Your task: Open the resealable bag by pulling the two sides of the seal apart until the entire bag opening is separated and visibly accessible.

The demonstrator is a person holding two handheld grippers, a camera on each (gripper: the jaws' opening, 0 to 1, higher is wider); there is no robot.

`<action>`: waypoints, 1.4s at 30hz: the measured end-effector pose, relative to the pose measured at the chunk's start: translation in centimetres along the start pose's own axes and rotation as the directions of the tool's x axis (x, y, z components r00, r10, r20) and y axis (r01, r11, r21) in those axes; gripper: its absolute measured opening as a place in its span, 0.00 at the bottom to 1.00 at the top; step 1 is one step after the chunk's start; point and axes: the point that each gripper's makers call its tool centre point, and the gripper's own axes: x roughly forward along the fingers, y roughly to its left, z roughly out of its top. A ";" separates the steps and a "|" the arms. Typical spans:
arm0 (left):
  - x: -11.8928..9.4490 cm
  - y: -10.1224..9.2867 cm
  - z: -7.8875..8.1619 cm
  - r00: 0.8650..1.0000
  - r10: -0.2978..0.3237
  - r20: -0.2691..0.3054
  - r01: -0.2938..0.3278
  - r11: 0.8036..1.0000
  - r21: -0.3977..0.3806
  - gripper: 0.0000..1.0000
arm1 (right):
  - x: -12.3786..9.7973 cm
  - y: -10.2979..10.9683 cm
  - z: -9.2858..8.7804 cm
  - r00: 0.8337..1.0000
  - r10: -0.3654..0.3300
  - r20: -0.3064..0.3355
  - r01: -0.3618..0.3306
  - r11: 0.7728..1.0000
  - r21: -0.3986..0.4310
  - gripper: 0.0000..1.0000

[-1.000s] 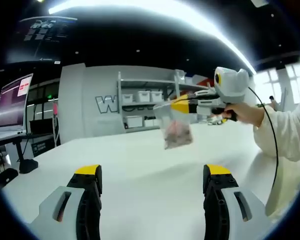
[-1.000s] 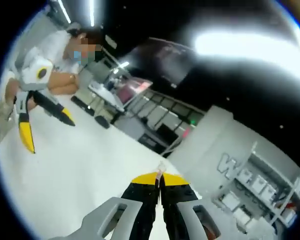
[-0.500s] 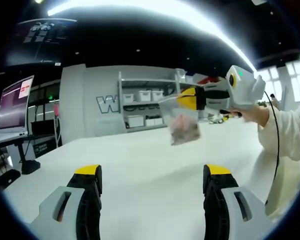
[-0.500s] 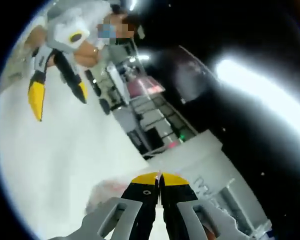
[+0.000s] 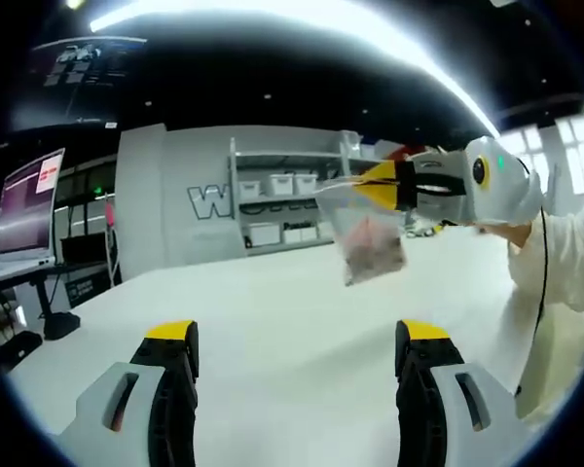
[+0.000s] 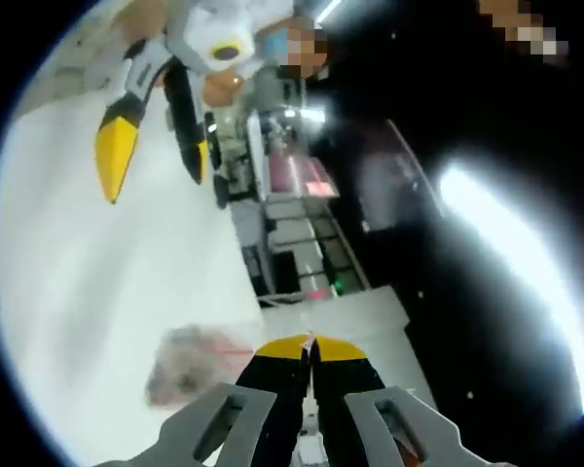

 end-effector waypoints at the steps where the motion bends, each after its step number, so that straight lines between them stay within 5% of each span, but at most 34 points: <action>1: 0.0 0.1 0.0 1.000 0.002 0.000 -0.002 1.000 0.002 0.82 | -0.2 0.1 0.3 1.000 -0.002 0.003 0.003 0.999 -0.046 0.00; 20: -0.3 0.3 -0.2 1.000 0.008 -0.005 -0.008 1.000 -0.013 0.82 | -2.4 3.7 1.6 0.997 0.080 0.018 -0.076 0.984 -0.163 0.00; 26: -0.5 0.4 -0.6 1.000 0.011 -0.015 -0.012 1.000 -0.010 0.82 | -3.8 6.2 2.6 0.989 0.149 0.027 -0.144 0.982 -0.125 0.00; 32: -1.0 0.4 -0.5 1.000 0.012 -0.015 -0.012 1.000 -0.018 0.82 | -5.2 6.6 4.6 0.980 0.183 0.072 -0.184 0.983 0.006 0.00; 42: -2.5 0.0 0.1 1.000 -0.005 0.015 0.006 0.999 -0.052 0.78 | -6.9 9.0 7.9 0.958 0.251 0.137 -0.272 0.949 0.162 0.00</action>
